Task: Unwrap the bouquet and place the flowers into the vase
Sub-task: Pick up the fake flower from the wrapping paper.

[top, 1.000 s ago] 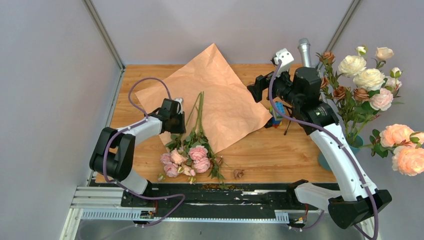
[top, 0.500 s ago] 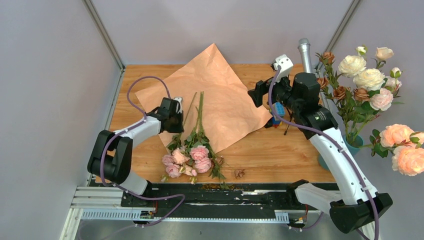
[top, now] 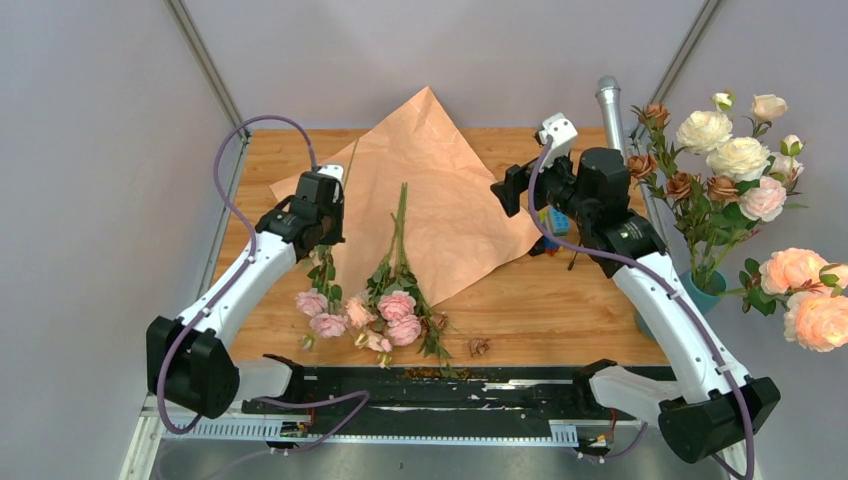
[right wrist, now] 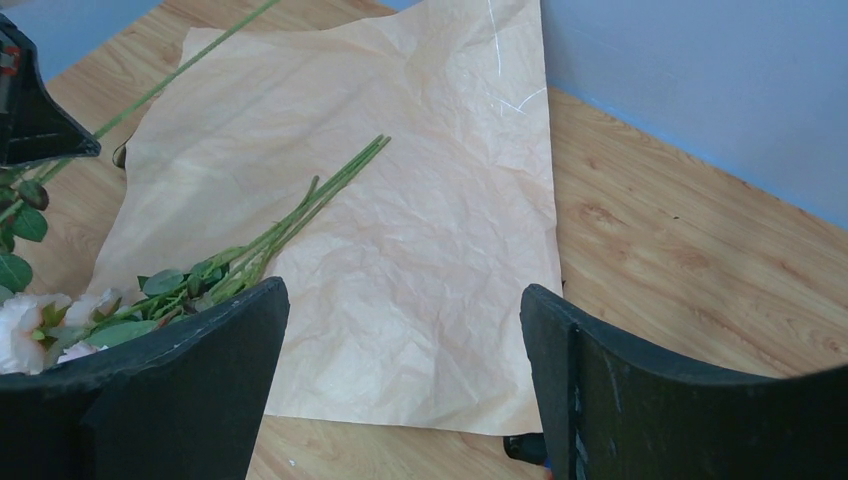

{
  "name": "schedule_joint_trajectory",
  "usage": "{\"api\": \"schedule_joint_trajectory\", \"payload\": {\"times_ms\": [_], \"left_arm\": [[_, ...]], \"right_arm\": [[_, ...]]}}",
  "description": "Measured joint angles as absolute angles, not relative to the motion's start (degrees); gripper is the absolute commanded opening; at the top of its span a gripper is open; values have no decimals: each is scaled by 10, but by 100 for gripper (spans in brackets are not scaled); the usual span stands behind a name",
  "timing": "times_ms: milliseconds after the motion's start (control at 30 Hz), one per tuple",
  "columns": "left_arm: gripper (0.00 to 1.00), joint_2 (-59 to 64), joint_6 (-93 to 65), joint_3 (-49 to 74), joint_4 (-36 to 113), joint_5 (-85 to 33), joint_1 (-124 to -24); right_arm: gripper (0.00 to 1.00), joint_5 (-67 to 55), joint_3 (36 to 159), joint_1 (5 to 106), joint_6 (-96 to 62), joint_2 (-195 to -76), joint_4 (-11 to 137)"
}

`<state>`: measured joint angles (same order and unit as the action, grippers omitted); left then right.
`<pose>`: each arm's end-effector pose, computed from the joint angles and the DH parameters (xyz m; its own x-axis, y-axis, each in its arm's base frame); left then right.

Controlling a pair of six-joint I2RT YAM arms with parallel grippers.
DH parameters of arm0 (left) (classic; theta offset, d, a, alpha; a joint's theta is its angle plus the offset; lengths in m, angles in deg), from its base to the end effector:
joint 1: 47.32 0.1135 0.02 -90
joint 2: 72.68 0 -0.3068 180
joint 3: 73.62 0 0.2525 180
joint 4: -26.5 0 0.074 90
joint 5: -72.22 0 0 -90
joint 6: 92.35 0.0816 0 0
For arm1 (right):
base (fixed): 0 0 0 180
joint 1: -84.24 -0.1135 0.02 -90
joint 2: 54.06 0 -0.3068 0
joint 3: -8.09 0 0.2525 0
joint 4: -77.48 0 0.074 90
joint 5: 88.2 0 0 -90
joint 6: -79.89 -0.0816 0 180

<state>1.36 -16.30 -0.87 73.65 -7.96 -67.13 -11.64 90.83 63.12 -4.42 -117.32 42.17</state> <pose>0.2780 -0.0854 0.2873 -0.7381 0.0134 -0.6746 0.0511 0.9980 -0.0361 0.2427 0.1141 0.4299 -0.1978 -0.1798 -0.9636 -0.5815 0.8129 -0.0323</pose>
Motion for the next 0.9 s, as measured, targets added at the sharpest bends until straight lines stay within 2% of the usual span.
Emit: {"api": "schedule_joint_trajectory", "payload": {"times_ms": [200, 333, 467, 667, 900], "left_arm": [[0, -15, -129, 24, 801, -2, -671], [0, -35, -106, 38, 828, -13, -671], [0, -61, -97, 64, 838, -91, -671], [0, -83, -95, 88, 839, -273, -686], [0, -74, -73, 91, 865, -372, -767]], "right_arm": [[90, -134, 901, 616, -35, -1185, 447], [92, -181, 885, 593, -10, -1185, 470], [95, -228, 866, 554, 21, -1185, 503], [98, -286, 822, 467, 107, -1180, 558], [98, -257, 777, 348, 216, -1167, 599]]}}
